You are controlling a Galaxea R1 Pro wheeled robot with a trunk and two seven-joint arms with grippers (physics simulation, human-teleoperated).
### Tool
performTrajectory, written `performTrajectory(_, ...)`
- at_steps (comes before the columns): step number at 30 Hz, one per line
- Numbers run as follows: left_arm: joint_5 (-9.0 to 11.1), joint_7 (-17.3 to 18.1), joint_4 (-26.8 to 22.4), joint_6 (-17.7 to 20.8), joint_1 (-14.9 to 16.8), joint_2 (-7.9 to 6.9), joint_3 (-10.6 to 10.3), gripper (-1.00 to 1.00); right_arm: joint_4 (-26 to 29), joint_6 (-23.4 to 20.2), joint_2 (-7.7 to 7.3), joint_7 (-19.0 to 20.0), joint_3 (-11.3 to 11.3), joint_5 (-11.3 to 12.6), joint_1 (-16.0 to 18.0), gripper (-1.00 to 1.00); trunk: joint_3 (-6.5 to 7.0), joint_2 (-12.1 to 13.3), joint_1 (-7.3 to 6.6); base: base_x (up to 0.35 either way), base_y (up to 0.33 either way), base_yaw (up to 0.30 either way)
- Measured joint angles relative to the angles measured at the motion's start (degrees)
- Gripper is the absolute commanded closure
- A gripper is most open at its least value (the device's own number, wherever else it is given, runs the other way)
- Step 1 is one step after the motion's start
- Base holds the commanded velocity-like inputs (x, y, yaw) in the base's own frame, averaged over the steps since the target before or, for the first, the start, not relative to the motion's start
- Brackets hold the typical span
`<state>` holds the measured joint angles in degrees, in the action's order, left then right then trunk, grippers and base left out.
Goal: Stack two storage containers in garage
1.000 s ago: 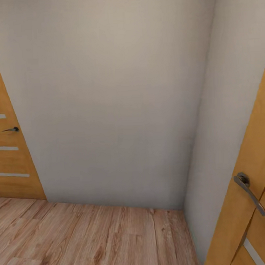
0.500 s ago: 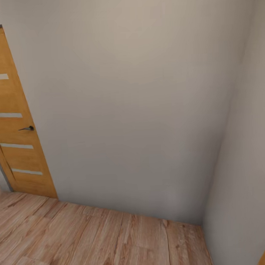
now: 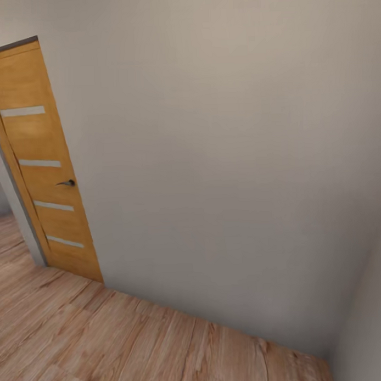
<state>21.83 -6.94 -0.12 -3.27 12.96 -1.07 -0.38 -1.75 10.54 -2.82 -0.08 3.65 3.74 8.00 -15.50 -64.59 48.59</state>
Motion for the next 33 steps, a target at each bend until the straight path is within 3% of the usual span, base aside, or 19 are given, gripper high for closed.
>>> performTrajectory(19, -0.02, -0.02, 0.00, 0.00, 0.00, -0.02, 0.00, -1.00, 0.06, -0.11, 0.56, 0.00, 0.01, -0.02, 0.01, -1.00, 0.00, 0.00, 0.01, 0.309, 0.000, 0.269)
performTrajectory(33, 0.01, -0.04, -0.01, -0.08, 0.00, 0.00, 0.00, -1.00, 0.08, 0.54, 0.15, 0.00, 0.22, -0.16, 0.01, -1.00, 0.00, 0.00, 0.04, 0.042, 0.000, 0.269)
